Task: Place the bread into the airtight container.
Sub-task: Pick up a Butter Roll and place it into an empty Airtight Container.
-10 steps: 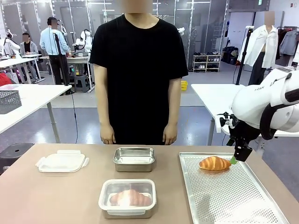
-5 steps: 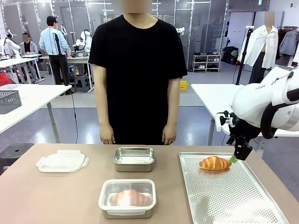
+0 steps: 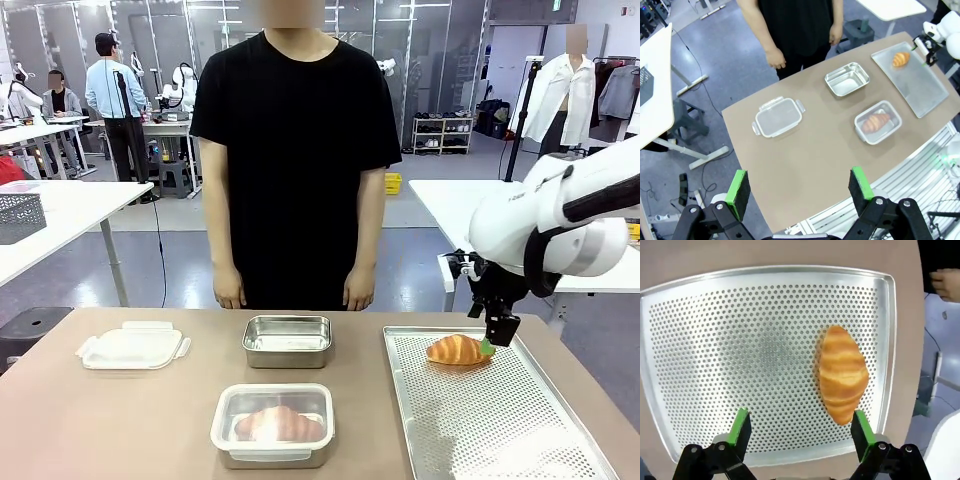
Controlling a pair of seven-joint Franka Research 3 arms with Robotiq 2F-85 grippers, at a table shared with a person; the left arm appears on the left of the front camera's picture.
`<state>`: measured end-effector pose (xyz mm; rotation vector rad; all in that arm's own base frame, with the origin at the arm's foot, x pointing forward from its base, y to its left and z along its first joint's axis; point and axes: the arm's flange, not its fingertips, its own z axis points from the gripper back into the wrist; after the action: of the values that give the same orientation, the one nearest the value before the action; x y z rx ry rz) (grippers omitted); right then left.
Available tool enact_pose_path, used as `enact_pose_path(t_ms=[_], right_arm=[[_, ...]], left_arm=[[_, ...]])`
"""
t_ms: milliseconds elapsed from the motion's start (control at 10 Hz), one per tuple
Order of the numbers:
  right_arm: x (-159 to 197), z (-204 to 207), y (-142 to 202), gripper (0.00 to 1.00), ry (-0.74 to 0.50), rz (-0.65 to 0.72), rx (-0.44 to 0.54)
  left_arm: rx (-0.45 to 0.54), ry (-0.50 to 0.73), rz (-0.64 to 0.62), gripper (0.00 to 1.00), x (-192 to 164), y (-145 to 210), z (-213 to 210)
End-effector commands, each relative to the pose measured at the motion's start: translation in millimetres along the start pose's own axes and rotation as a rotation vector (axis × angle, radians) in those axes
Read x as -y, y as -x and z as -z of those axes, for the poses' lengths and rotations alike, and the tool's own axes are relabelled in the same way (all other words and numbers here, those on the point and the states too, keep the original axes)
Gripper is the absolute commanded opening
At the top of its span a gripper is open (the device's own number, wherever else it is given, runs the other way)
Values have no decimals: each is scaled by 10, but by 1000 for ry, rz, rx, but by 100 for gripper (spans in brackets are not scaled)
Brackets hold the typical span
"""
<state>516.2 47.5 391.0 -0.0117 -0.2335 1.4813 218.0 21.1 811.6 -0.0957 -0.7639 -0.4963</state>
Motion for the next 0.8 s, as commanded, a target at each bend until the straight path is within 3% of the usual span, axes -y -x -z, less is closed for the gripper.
enact_pose_path(t_ms=[0, 300, 700], right_arm=[[212, 44, -97, 100, -9, -32, -89], [451, 228, -158, 100, -16, -31, -120], [654, 546, -141, 100, -67, -1, -92]], left_arm=[[0, -2, 1, 100, 4, -8, -6], [0, -2, 1, 100, 4, -8, -6], [0, -2, 1, 100, 4, -8, -6]])
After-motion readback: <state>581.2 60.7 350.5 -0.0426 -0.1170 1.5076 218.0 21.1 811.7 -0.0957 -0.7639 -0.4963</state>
